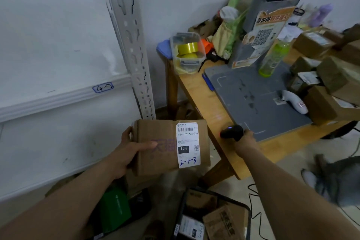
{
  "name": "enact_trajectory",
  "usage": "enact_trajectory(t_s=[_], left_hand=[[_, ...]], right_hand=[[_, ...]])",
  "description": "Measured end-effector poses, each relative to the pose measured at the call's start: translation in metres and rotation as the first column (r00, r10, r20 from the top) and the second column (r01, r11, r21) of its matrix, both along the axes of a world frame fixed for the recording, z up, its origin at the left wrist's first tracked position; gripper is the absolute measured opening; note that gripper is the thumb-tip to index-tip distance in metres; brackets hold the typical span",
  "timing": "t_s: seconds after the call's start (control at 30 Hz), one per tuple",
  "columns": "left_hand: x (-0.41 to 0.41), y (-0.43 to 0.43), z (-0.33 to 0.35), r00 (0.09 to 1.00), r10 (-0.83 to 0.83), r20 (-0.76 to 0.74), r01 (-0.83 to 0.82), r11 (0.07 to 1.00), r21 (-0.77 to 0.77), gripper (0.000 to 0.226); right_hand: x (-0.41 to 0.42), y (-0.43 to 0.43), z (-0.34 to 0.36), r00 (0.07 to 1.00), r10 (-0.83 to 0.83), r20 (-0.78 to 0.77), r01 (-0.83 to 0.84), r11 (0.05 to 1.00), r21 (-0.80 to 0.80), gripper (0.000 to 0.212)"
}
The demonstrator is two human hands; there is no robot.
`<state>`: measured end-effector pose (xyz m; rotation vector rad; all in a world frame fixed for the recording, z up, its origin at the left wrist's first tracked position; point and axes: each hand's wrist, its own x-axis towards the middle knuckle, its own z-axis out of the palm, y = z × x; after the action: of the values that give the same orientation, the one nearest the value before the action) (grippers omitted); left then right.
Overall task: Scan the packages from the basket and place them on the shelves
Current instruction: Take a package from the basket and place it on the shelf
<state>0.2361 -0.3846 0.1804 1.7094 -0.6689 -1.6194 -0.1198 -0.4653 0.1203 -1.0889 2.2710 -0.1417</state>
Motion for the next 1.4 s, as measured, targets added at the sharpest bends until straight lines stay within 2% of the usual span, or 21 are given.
enact_trajectory(t_s=[0.07,0.1,0.2,0.3,0.37,0.47,0.57,0.83,1.4], left_hand=[[0.001,-0.004,-0.003,1.0,0.006,0.01,-0.006,1.0,-0.003,0.158],[0.002,-0.005,-0.004,1.0,0.011,0.014,-0.011,1.0,-0.006,0.153],[0.007,-0.006,-0.01,0.998,0.041,0.037,-0.041,0.999,-0.011,0.137],[0.009,-0.001,-0.013,0.993,0.102,0.056,-0.1,0.995,-0.03,0.117],[0.01,0.005,-0.013,0.987,0.14,0.074,-0.136,0.989,-0.051,0.111],[0.009,0.018,-0.008,0.98,0.176,0.094,-0.17,0.983,-0.067,0.137],[0.008,0.033,-0.005,0.963,0.198,0.184,-0.183,0.979,-0.093,0.155],[-0.004,0.07,0.008,0.912,0.26,0.318,-0.227,0.964,-0.138,0.149],[0.007,0.08,0.013,0.927,0.227,0.298,-0.191,0.971,-0.145,0.152]], right_hand=[[-0.001,0.0,-0.001,0.999,0.033,-0.02,-0.033,0.999,-0.011,0.051],[0.0,0.002,0.002,0.999,0.047,0.017,-0.047,0.999,-0.005,0.046],[0.01,0.013,0.021,0.966,0.078,0.247,-0.097,0.993,0.066,0.027],[0.022,0.032,0.049,0.854,0.041,0.518,-0.083,0.995,0.058,0.018],[0.029,0.042,0.064,0.791,0.056,0.609,-0.107,0.993,0.048,0.016],[0.041,0.055,0.081,0.728,0.081,0.681,-0.128,0.992,0.019,0.03],[0.055,0.072,0.094,0.647,0.1,0.756,-0.113,0.993,-0.035,0.027],[0.073,0.111,0.115,0.568,0.058,0.821,0.009,0.997,-0.077,0.027],[0.092,0.115,0.123,0.594,0.122,0.795,-0.084,0.992,-0.09,0.025]])
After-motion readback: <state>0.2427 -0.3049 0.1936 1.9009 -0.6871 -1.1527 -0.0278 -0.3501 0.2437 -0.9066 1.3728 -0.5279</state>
